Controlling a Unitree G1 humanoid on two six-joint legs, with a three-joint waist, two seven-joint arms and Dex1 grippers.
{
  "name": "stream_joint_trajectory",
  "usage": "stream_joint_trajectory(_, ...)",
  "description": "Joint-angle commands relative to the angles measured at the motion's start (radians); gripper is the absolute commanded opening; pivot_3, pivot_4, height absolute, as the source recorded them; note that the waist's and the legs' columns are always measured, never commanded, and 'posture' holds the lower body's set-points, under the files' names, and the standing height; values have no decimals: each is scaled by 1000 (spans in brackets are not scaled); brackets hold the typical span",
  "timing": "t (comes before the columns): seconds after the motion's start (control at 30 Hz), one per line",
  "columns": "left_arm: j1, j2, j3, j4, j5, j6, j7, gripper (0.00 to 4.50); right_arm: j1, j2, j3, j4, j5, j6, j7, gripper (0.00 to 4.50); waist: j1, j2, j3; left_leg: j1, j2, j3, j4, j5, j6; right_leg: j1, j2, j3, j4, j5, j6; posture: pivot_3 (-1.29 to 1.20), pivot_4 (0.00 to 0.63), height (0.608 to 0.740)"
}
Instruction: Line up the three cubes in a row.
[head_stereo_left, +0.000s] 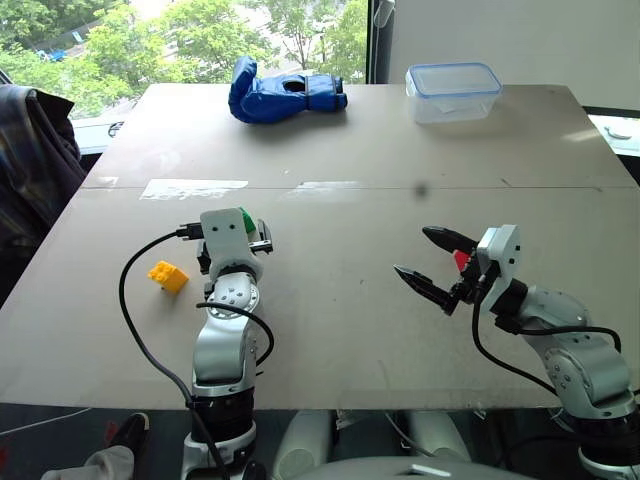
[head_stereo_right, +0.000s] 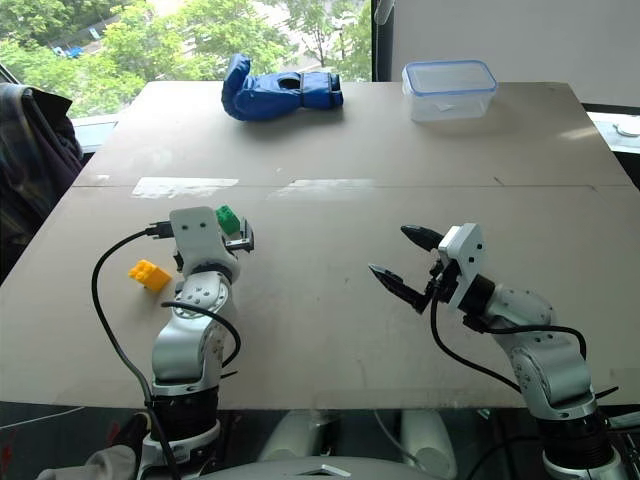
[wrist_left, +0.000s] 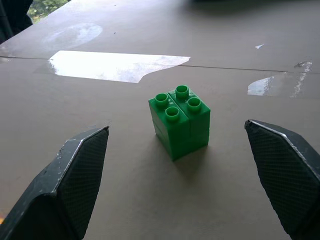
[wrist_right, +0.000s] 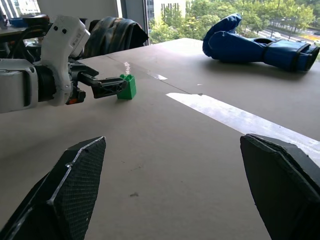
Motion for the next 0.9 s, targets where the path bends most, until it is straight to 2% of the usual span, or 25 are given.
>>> stream_joint_trajectory(0.03,-52,-19,22,51,23,-20,36,4500,-19,15,10,-18,0,-27,11,4401,0,0,0,0,0,0,0,0,0,0,0,0,0,0,0,0,150,740)
stream_joint_trajectory(0.3,-143,-39,45,251,33,-117,77,4500,-35,24,16,-32,-2,-4,-12,4401,0,0,0,0,0,0,0,0,-1,0,0,0,0,0,0,0,150,740)
stream_joint_trajectory(0.7,-213,-64,103,391,6,-142,116,4500,-32,35,20,-15,-20,-21,-9,4401,0,-1,0,-1,0,-1,0,1,-1,0,-1,-1,0,0,0,0,150,740)
stream_joint_trajectory(0.73,-206,-69,103,385,8,-138,118,3981,-31,36,19,-12,-22,-23,-7,4500,-1,-1,0,-1,0,-1,0,1,-1,0,-1,-1,0,0,0,0,150,740)
stream_joint_trajectory(0.77,-197,-73,102,378,10,-136,121,3801,-30,36,17,-10,-22,-24,-6,4500,-2,-1,0,0,0,-1,0,1,-1,0,-1,0,0,0,0,0,150,740)
stream_joint_trajectory(0.9,-184,-85,110,372,8,-144,128,2003,-27,37,12,-6,-24,-29,-3,4500,-4,-1,0,0,0,0,0,1,-1,0,-1,0,1,0,0,0,150,740)
